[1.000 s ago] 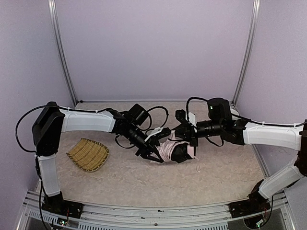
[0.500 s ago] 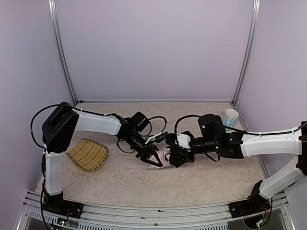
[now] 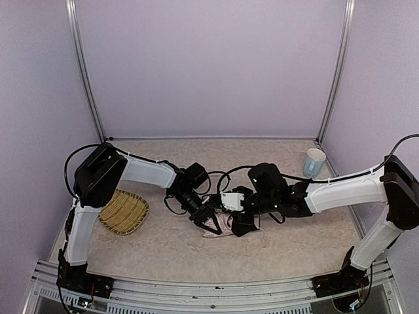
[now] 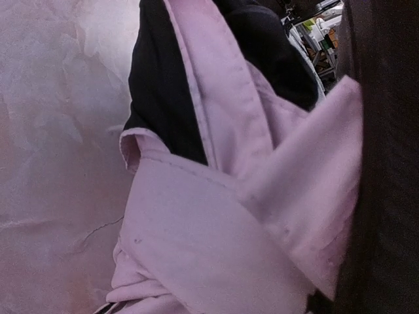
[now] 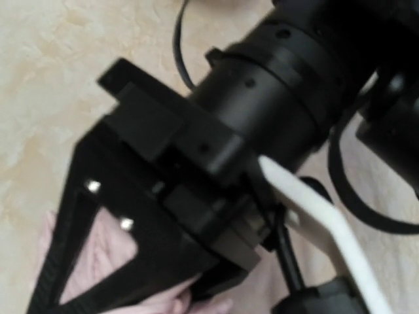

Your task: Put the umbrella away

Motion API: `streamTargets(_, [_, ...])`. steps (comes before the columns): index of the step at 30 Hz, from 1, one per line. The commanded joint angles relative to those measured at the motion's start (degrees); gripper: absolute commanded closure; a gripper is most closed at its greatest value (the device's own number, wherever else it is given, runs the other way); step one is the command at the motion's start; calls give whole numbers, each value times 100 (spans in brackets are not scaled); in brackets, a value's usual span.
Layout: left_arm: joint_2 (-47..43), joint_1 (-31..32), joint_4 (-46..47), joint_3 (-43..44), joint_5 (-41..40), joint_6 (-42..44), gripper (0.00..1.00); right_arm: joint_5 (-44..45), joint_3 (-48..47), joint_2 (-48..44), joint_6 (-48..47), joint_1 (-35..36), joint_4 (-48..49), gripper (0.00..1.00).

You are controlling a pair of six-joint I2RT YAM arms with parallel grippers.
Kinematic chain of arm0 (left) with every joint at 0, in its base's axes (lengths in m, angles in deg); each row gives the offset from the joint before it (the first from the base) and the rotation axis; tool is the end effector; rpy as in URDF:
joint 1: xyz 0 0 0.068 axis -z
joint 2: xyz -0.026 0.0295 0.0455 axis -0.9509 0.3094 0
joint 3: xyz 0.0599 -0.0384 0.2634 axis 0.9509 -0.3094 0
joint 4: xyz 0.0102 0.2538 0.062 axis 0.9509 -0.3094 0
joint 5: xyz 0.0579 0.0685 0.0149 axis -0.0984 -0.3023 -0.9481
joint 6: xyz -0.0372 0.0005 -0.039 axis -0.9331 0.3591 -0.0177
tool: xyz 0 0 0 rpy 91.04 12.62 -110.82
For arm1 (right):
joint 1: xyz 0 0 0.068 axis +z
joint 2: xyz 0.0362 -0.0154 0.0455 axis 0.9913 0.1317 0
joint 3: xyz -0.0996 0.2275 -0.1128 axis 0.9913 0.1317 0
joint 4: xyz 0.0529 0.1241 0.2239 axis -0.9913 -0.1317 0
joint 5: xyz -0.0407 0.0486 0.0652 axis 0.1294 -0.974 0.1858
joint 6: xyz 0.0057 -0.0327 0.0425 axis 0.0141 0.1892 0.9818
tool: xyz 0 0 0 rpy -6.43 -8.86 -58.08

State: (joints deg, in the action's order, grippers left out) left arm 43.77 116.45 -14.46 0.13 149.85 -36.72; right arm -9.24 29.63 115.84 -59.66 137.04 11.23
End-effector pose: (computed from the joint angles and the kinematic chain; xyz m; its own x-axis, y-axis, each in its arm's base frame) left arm 0.2845 -0.3238 0.1046 -0.4678 0.6989 -0.5410 0.6920 -0.0910 -0.7161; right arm 0.1888 0.2778 0.1986 0.2608 -0.6180 -0.7417 -0.9139 0.0896 -0.3959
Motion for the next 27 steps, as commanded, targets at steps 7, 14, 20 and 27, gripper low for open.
streamTargets(7, [846,-398,62,199,-747,-459,100,-2160,-125,-361,11,416,354,100])
streamTargets(14, [1456,-388,-882,1007,-662,-4,85,-1550,995,181,645,48,977,100])
streamTargets(20, [1640,-397,-1450,1489,-626,490,66,-854,1285,491,485,-137,1047,100])
streamTargets(27, [1509,-602,-1483,1593,-846,808,1,-475,1346,573,378,-372,1026,100])
